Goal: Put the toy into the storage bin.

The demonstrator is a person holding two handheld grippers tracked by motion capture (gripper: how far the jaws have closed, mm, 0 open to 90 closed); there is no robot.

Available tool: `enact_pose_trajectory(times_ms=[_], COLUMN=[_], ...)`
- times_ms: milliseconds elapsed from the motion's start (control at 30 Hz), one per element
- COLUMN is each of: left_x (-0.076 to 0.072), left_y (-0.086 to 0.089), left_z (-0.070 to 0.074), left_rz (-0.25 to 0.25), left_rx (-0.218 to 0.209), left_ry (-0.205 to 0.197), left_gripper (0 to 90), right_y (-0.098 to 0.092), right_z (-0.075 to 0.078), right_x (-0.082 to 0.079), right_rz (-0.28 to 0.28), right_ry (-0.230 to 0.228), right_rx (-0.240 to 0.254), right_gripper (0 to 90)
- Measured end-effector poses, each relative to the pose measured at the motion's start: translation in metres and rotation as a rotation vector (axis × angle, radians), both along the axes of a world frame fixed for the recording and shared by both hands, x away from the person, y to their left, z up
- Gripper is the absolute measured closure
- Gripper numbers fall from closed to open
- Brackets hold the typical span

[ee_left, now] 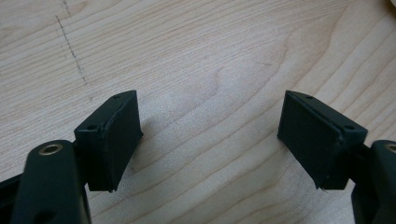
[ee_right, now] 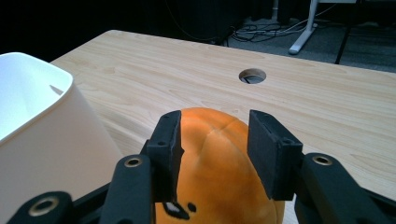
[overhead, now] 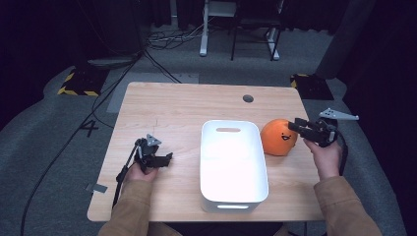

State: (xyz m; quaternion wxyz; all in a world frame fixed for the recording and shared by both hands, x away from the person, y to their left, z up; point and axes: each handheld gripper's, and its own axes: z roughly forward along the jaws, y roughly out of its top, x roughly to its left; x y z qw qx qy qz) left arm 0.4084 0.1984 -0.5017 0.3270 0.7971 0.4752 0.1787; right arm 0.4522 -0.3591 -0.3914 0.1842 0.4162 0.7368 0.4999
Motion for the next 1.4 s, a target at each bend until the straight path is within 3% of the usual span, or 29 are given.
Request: enact_pose_trajectory(times_ms=[300, 433, 533, 733, 933, 1100, 1400], left_x=[0.0, 0.0, 0.0, 0.0, 0.0, 0.0, 0.0], left_y=[0.0, 0.0, 0.0, 0.0, 0.0, 0.0, 0.0], left_z=[0.0, 0.0, 0.0, 0.0, 0.0, 0.0, 0.0], left_rz=[-0.001, -0.002, -0.003, 0.001, 0.0, 0.002, 0.002], left_rx=[0.0, 0.001, 0.0, 0.001, 0.002, 0.003, 0.003], left_ry=[0.001, 0.002, 0.004, -0.001, 0.001, 0.001, 0.001], left_gripper=[21.6, 21.6, 21.6, 21.6, 21.6, 21.5, 21.5], right_y=[0.008, 0.009, 0.011, 0.015, 0.009, 0.007, 0.005], right_z=[-0.011, -0.014, -0.012, -0.002, 0.014, 0.031, 0.06], right_x=[0.014, 0.016, 0.012, 0.002, -0.007, -0.017, -0.031], right_rz=[0.011, 0.044, 0.051, 0.049, 0.057, 0.077, 0.102], right_ry=[0.029, 0.061, 0.046, 0.002, -0.026, -0.05, -0.088], right_rx=[0.009, 0.04, 0.011, -0.034, -0.009, -0.024, -0.006], right_gripper=[57.7, 71.5, 78.0, 80.9, 81.3, 81.3, 81.3])
